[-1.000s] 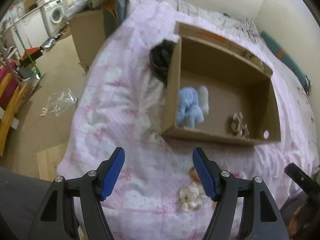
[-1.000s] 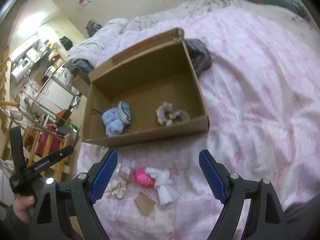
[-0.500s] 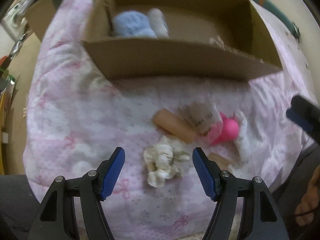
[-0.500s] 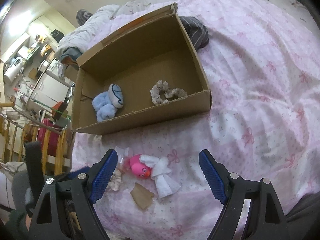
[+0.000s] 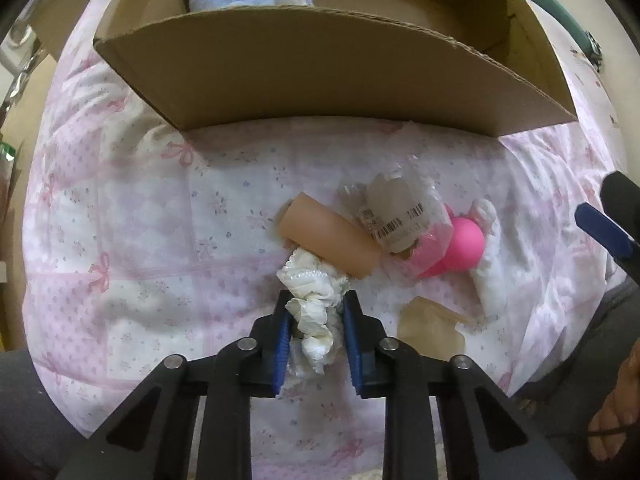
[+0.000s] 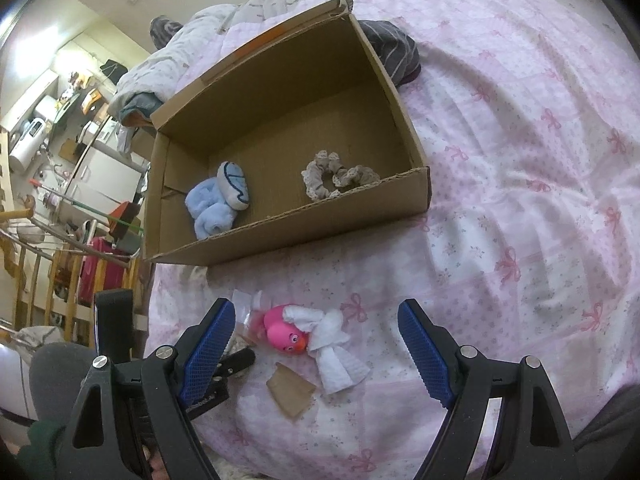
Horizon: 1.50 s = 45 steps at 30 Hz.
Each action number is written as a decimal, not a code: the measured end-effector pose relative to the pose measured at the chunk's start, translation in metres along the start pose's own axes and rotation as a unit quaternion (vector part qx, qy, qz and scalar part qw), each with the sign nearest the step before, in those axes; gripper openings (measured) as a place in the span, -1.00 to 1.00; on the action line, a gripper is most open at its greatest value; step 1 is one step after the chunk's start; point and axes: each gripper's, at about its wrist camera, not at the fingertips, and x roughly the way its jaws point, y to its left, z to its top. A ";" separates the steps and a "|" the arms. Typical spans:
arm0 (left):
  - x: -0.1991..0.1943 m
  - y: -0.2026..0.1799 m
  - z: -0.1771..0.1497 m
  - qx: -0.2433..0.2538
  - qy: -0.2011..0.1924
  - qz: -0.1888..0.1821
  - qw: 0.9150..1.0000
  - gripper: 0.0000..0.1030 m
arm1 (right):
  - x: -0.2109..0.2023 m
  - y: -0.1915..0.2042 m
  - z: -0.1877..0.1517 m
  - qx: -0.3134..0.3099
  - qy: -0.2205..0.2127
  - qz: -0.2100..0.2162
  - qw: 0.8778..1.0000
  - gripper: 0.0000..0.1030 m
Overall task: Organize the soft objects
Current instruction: 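Grasp the small clear packet with the right tool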
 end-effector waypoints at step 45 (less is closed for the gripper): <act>-0.090 0.044 -0.018 -0.099 -0.149 -0.008 0.984 -0.62 | 0.098 0.081 -0.069 -0.269 0.166 -0.067 0.946 -0.80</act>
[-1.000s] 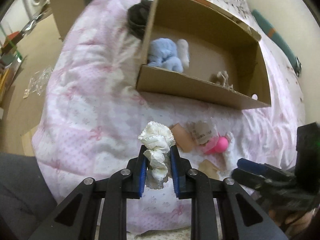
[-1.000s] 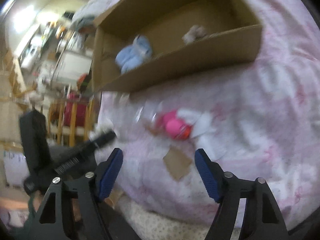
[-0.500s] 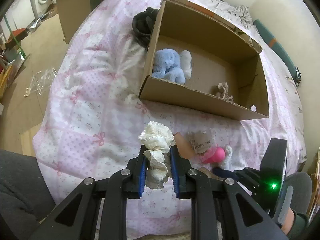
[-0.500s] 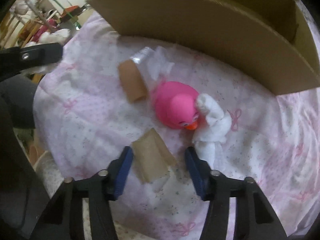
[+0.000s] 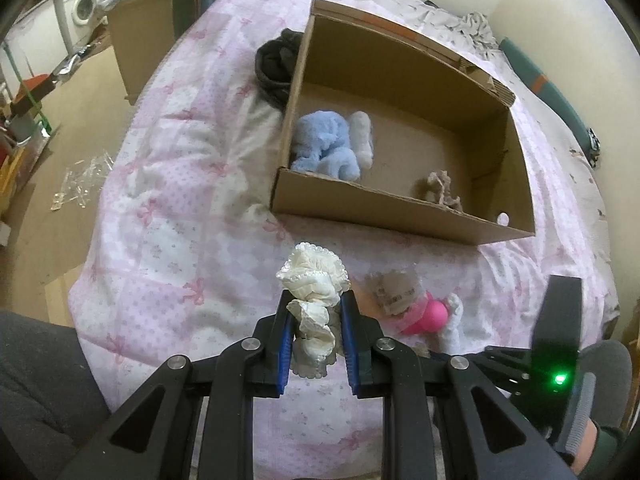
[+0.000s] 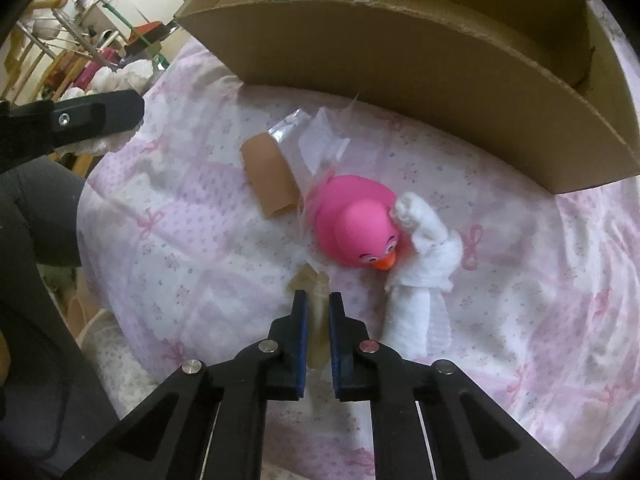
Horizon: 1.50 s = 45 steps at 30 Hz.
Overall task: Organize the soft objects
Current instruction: 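Grasp the small clear packet with the right tool, then lower the white cloth onto the blue plush while right tool drops packet in box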
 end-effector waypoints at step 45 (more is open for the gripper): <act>-0.009 -0.028 0.024 0.057 -0.025 0.029 0.998 -0.61 | -0.134 -0.037 0.001 0.091 -0.267 0.055 0.958 -0.79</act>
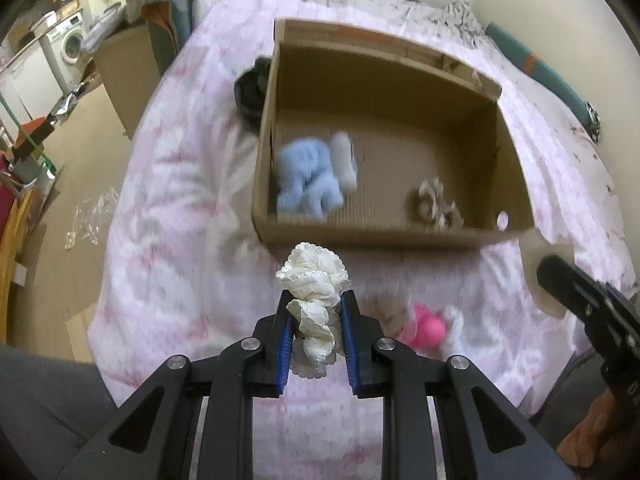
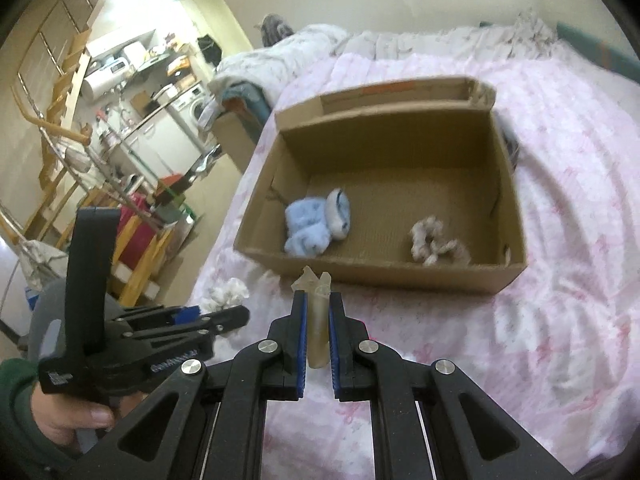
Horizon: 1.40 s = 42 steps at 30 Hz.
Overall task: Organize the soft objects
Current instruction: 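Lower the white cloth onto the blue plush while right tool drops packet in box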
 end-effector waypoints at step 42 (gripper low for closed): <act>0.073 -0.013 0.099 0.032 -0.033 0.032 0.998 -0.57 | 0.080 -0.092 0.066 0.057 0.047 -0.075 0.994 -0.78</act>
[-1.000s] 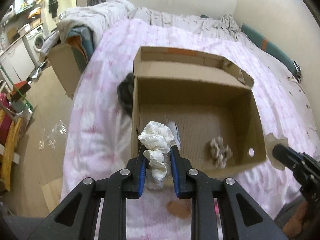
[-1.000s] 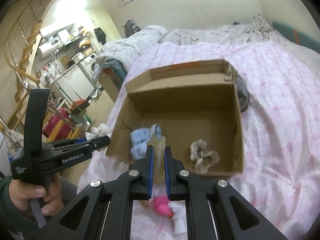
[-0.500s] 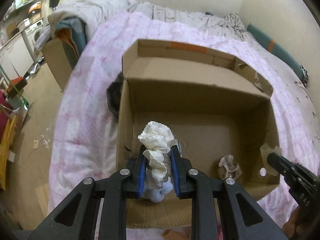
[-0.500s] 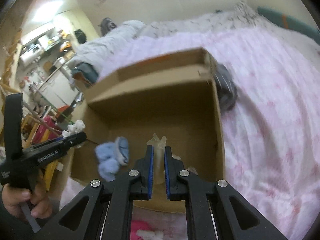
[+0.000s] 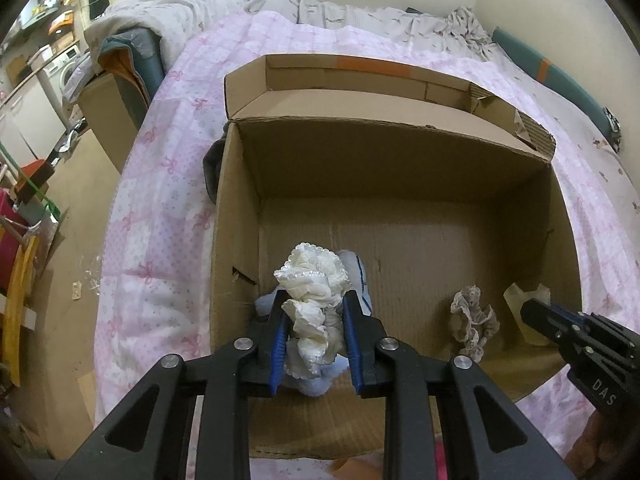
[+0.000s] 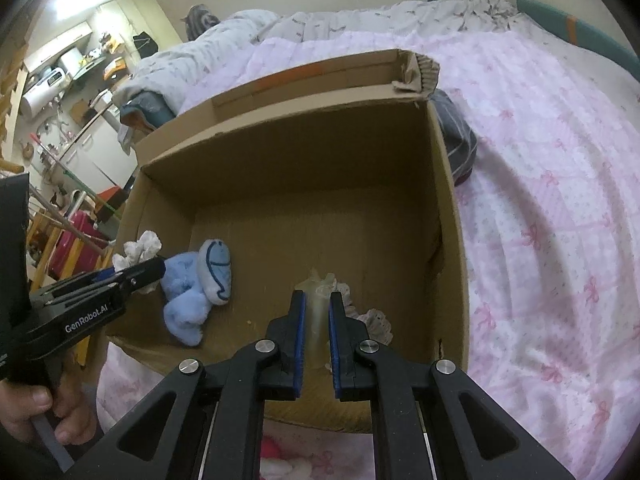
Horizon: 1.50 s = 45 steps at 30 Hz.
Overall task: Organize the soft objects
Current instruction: 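Lower the white cloth onto the blue plush while right tool drops packet in box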
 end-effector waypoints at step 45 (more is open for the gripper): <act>-0.022 -0.011 -0.002 0.020 -0.040 -0.010 0.999 0.21 | -0.013 -0.005 0.007 0.037 -0.041 0.013 0.998 0.70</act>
